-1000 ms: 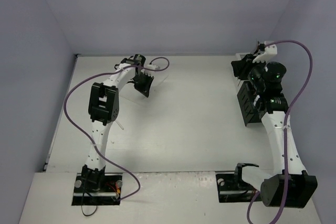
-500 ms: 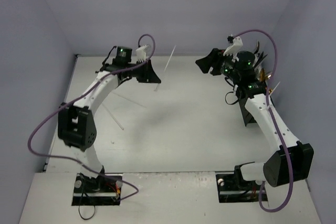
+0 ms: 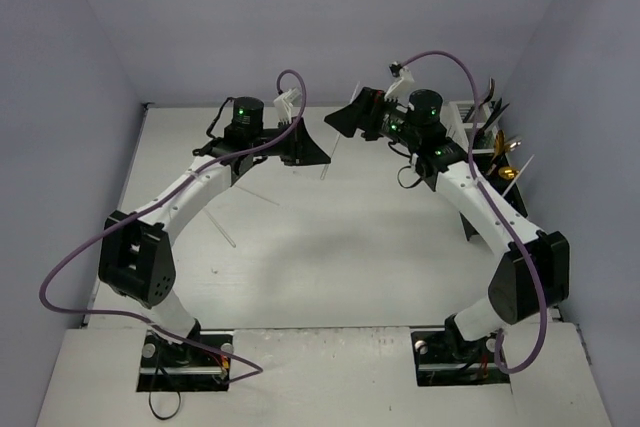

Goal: Sort the eating utensils into containers

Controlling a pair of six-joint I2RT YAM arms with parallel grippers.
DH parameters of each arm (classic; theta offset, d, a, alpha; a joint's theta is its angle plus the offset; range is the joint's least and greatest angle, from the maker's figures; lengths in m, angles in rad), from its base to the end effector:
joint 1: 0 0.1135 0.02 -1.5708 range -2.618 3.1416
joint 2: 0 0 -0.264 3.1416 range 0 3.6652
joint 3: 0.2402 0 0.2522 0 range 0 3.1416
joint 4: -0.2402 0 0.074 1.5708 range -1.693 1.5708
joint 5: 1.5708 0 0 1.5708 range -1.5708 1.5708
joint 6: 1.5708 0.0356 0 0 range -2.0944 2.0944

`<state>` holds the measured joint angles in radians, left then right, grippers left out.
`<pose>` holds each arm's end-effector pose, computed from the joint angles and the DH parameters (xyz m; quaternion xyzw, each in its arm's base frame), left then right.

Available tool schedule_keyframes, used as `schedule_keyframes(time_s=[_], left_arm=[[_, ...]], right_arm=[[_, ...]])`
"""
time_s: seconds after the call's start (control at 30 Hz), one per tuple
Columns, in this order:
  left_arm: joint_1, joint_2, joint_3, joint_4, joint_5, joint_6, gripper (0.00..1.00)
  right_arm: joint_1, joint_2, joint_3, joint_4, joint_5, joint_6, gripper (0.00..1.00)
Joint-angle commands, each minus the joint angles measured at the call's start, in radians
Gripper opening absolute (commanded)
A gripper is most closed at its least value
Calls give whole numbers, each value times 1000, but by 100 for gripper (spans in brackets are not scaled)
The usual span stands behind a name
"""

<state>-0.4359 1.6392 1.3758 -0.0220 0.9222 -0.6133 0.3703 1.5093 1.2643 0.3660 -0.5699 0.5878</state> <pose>0.3341 -0.1869 0.3441 0.2021 0.7377 -0.5771 0.2862 0.3279 0.1479 0.3883 -0.1401 0.6554 0.4965 0.5516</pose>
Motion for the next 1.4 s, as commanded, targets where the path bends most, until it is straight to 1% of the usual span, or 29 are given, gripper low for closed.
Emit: schedule_keyframes(time_s=[0.0, 0.07, 0.13, 0.17, 0.23, 0.27, 0.3, 0.33, 0.4, 0.43, 0.47, 0.5, 0.53, 0.67, 0.73, 0.83, 0.87, 0.97, 1.1, 1.17, 1.37], left_arm=[[-39, -96, 23, 98, 33, 20, 0], [-42, -104, 14, 94, 34, 33, 0], [-43, -114, 4, 93, 32, 44, 0], [-43, -119, 2, 88, 31, 60, 0], [-45, -127, 2, 63, 29, 88, 0], [-46, -127, 2, 55, 27, 95, 0], [-46, -126, 1, 48, 28, 101, 0], [-46, -125, 2, 31, 27, 115, 4], [-44, -125, 14, -59, 2, 173, 34], [-44, -128, 17, -82, -12, 190, 61], [-43, -134, 21, -112, -57, 205, 76], [-42, -140, 23, -137, -92, 218, 85], [-39, -146, 22, -154, -107, 229, 87], [-23, -160, 30, -193, -137, 265, 87], [-6, -167, 35, -223, -144, 291, 87], [13, -177, 26, -248, -158, 314, 87], [20, -180, 23, -259, -163, 319, 87], [27, -181, 16, -271, -182, 329, 87], [28, -154, 34, -297, -211, 313, 87], [28, -142, 65, -335, -248, 307, 87], [29, -86, 142, -446, -445, 259, 87]], right_arm=[[-3, 33, 67, 106, -40, 59, 68], [-5, 38, 69, 106, -48, 65, 55], [-12, 37, 65, 105, -58, 66, 47], [-14, 33, 64, 105, -70, 60, 41], [-16, 24, 59, 104, -75, 44, 18], [-16, 16, 58, 103, -76, 40, 9], [-18, 10, 57, 103, -77, 35, 2], [-20, 1, 57, 100, -79, 27, 0], [-31, -25, 58, 85, -83, 3, 0], [-37, -33, 59, 76, -85, -6, 0], [-46, -46, 63, 54, -80, -24, 0], [-56, -61, 68, 28, -71, -48, 0], [-69, -78, 72, 0, -60, -82, 0], [-168, -167, 55, -85, -5, -216, 0], [-249, -262, 6, -124, 97, -322, 0], [-364, -373, -68, -139, 218, -445, 0], [-429, -400, -86, -139, 247, -487, 0], [-565, -462, -132, -148, 331, -505, 0], [-698, -480, -146, -160, 380, -500, 0], [-726, -475, -148, -160, 405, -512, 0], [-785, -384, -166, -155, 420, -552, 0]])
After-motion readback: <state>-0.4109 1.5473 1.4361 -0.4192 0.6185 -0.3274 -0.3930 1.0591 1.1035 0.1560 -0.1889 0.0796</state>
